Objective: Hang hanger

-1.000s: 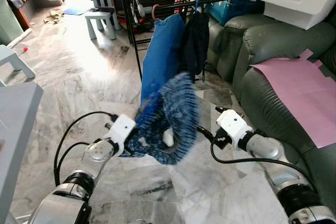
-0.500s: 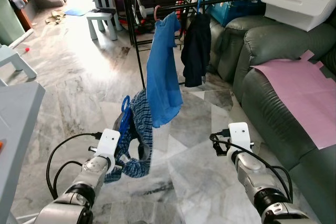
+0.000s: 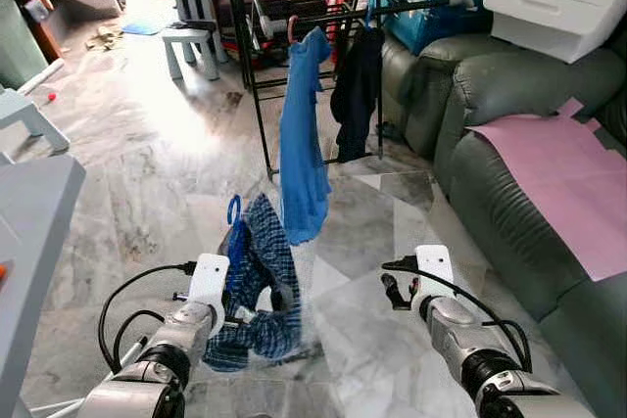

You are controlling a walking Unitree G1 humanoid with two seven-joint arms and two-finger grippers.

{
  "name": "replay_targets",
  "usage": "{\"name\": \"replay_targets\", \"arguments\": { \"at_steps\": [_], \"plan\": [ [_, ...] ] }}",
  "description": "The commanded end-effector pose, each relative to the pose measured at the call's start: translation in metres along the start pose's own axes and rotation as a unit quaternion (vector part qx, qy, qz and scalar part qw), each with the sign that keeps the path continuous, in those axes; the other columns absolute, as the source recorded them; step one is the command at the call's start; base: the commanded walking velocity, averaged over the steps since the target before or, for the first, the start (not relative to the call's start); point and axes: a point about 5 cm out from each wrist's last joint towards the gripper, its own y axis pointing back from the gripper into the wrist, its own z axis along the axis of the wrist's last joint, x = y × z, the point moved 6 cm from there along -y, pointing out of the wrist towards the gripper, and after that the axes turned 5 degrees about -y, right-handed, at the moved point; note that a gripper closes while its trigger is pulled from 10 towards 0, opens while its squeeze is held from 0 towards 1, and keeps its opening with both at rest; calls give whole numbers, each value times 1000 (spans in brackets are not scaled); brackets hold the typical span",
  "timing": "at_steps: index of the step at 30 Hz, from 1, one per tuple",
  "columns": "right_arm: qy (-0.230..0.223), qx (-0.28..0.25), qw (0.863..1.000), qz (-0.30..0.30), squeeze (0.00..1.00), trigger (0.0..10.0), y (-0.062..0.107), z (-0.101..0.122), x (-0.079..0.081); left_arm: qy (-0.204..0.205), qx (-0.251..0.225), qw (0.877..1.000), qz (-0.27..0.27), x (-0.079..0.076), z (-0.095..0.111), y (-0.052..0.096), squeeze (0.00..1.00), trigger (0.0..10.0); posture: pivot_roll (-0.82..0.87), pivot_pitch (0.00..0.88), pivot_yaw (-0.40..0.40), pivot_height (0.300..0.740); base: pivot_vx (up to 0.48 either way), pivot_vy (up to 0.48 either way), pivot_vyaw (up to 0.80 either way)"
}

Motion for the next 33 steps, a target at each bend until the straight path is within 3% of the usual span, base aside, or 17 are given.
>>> {"name": "replay_targets", "arguments": {
  "at_steps": [1,7,11,12,17,19,23,33],
  "plan": [
    [6,24,1000,6,0,10000,3,-18,-4,19,22,999,20,8,-23,3,0,10000,-11,0,17,740,0,0,0],
    [17,40,999,19,0,10000,7,-38,-2,19,47,999,20,3,-53,7,0,10000,-7,8,4,740,0,0,0],
    [23,48,998,30,0,10000,10,-51,-1,7,62,998,5,-13,-75,12,0,10000,12,21,-36,740,0,0,439],
    [33,65,997,31,0,10000,13,-62,-3,11,75,997,-2,-23,-90,15,0,10000,5,29,-47,740,0,0,0],
    [58,89,993,41,0,10000,19,-84,0,8,89,996,-8,-33,-104,19,0,10000,-14,44,-40,740,0,0,0],
    [79,108,990,36,0,10000,22,-96,-3,-15,99,995,-14,-34,-108,20,0,10000,-18,38,-26,740,0,0,0],
    [76,112,990,38,0,10000,24,-102,-1,-33,94,995,-19,-34,-106,20,0,10000,-31,21,-9,740,0,0,0],
    [83,119,989,41,0,10000,27,-109,2,-44,96,994,-14,-27,-100,18,0,10000,-46,0,10,740,0,-131,136]
  ]
}}
